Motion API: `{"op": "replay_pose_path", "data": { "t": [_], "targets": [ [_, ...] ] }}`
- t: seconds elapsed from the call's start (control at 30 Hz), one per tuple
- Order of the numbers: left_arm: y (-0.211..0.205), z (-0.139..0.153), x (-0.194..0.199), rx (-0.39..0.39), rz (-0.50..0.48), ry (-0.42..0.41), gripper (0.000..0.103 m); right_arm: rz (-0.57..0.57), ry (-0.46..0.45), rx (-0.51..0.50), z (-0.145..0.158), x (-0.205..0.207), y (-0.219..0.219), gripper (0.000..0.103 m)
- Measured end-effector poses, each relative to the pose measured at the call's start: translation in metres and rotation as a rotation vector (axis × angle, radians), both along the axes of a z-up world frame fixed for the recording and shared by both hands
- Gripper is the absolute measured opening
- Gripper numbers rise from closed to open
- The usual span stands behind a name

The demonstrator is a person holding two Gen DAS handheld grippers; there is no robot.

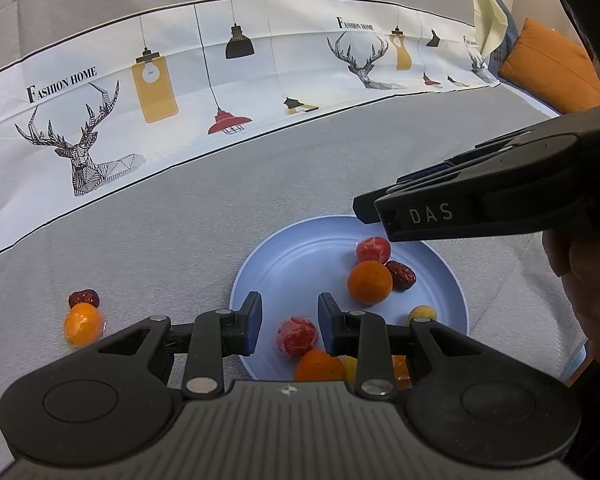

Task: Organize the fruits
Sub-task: 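Open the right tool to drop the wrapped red fruit while the left tool releases the orange, then grasp the plastic-wrapped orange with the left tool while the right tool grasps a dark red date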

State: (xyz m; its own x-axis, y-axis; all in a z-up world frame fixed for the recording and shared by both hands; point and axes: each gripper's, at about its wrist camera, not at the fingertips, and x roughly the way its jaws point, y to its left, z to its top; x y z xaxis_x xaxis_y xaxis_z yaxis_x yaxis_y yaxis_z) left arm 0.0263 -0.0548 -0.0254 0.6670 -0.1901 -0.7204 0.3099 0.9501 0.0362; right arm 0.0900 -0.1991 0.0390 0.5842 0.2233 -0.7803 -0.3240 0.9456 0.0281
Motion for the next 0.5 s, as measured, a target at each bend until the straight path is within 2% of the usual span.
{"op": "replay_pose_path", "data": {
  "t": [0.5],
  "targets": [
    [0.0026, 0.0007, 0.0015, 0.003, 0.01, -0.003, 0.034, -0.006, -0.015, -0.002, 0.0021, -0.0014, 0.0009, 0.038]
  ]
}}
